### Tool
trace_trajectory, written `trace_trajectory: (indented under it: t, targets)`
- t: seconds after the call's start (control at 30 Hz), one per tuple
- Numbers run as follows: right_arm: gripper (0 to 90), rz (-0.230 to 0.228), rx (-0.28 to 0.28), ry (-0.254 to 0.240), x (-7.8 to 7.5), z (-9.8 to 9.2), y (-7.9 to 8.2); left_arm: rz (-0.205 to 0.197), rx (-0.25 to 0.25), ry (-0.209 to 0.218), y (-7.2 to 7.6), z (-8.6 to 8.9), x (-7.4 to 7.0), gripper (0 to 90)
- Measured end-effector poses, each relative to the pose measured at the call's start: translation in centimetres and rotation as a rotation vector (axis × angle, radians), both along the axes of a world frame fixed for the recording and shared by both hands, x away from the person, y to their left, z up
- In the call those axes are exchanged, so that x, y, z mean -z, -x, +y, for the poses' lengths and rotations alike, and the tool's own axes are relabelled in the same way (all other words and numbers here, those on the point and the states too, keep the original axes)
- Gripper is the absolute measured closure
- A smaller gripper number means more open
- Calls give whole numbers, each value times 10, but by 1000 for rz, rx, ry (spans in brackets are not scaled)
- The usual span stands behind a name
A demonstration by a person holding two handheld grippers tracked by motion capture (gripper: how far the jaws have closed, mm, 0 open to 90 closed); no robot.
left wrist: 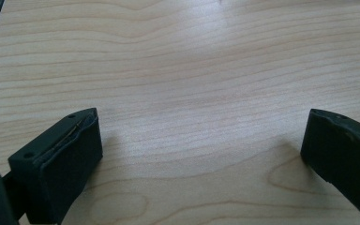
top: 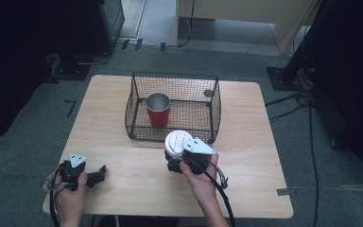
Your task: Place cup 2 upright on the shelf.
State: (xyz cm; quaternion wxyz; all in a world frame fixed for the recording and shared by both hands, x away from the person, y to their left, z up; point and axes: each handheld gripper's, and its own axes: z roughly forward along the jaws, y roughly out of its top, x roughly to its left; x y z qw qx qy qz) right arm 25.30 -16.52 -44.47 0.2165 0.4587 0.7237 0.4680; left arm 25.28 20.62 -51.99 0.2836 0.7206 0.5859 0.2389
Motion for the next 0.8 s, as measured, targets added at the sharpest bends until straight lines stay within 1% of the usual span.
trace_trajectory:
  t: [0.2, 0.3, 0.5, 0.8]
  targets:
    - [161, -7, 7, -5, -1, -3, 3, 0, 0, 0, 0, 0, 0, 0]
    - [162, -21, 7, -7, -4, -4, 4, 0, 0, 0, 0, 0, 0, 0]
    - [163, -48, 11, -19, -13, -7, 6, 0, 0, 0, 0, 0, 0, 0]
    - [163, -82, 16, -24, -28, -11, 6, 0, 0, 0, 0, 0, 0, 0]
